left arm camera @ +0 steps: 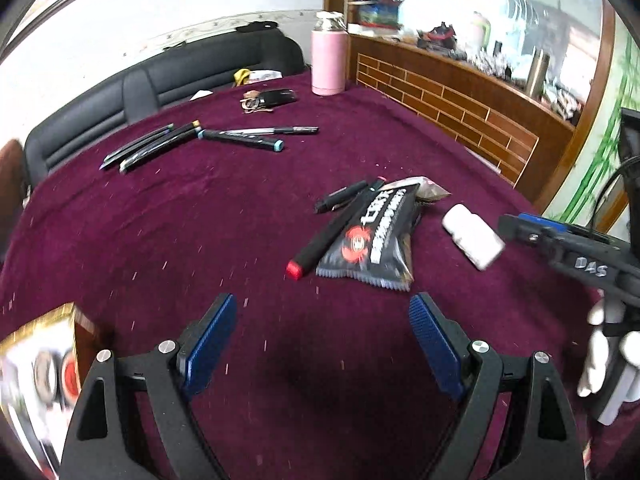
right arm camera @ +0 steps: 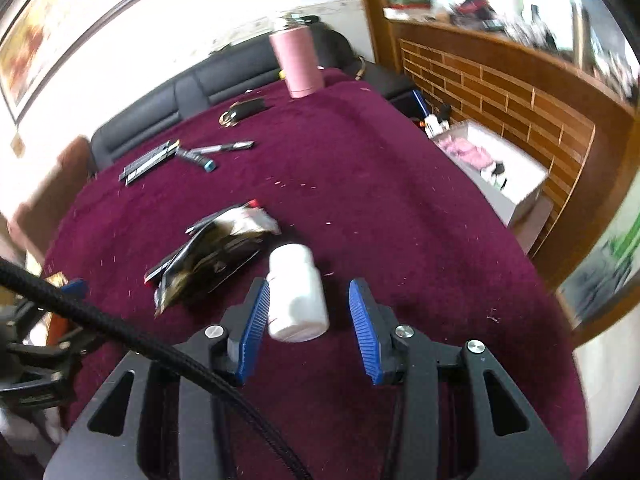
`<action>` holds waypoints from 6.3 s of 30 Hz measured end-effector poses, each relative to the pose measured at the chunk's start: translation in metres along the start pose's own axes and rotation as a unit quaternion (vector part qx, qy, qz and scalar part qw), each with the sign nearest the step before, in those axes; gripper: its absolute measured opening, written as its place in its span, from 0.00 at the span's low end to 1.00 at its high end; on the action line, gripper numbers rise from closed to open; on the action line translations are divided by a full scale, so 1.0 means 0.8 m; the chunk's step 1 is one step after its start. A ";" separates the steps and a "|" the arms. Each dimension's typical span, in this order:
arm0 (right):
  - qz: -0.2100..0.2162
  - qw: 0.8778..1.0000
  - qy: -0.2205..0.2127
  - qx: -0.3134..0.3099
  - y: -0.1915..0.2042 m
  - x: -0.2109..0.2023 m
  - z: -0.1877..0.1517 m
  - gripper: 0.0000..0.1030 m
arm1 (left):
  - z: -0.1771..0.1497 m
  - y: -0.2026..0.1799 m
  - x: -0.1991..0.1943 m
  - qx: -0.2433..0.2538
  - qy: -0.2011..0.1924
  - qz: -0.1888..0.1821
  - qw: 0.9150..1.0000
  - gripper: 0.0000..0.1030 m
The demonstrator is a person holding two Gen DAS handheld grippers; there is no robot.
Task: Organize objects
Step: 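Move both grippers back over the cluttered table, then grasp the black crab-logo snack bag with the left gripper, then hold the snack bag with the left gripper while the right grasps the white pill bottle, then carry the snack bag and pill bottle into the tray and open both grippers, then move both grippers back over the red-capped black markers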
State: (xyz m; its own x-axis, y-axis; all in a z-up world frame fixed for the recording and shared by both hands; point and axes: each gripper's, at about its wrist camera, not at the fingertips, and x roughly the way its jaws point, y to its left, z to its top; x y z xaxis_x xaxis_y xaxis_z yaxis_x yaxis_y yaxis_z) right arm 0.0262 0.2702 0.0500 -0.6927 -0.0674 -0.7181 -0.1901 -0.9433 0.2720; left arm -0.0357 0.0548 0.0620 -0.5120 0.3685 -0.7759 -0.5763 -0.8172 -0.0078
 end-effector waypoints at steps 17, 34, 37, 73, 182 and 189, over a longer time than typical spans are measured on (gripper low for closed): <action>0.033 0.991 -0.008 0.128 -0.070 0.015 0.002 0.43 | 0.031 -0.093 0.052 0.091 0.043 -0.177 0.979 0.80; 0.029 0.994 0.005 0.106 -0.067 0.027 0.001 0.43 | 0.046 -0.087 0.104 0.026 0.050 -0.087 0.995 0.57; 0.030 0.994 0.008 0.103 -0.066 0.029 0.000 0.43 | 0.044 -0.086 0.098 0.014 0.050 -0.106 0.993 0.42; -0.044 0.994 0.088 -0.044 0.050 0.067 0.006 0.32 | -0.040 -0.038 0.030 -0.072 0.036 -0.083 0.993 0.44; 0.233 0.946 0.132 -0.181 0.375 -0.037 -0.134 0.44 | -0.280 0.168 -0.191 -0.251 -0.038 -0.051 0.966 0.71; 0.212 0.959 0.119 -0.147 0.325 -0.034 -0.112 0.44 | -0.284 0.203 -0.267 -0.265 -0.136 0.021 0.954 0.71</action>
State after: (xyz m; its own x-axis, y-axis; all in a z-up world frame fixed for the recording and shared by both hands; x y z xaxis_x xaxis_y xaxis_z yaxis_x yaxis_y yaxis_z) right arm 0.0579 -0.0024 0.0826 -0.4786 -0.5038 -0.7191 0.3019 -0.8635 0.4041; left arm 0.1243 -0.2575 0.0832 -0.7152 0.3738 -0.5906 -0.1856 -0.9162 -0.3551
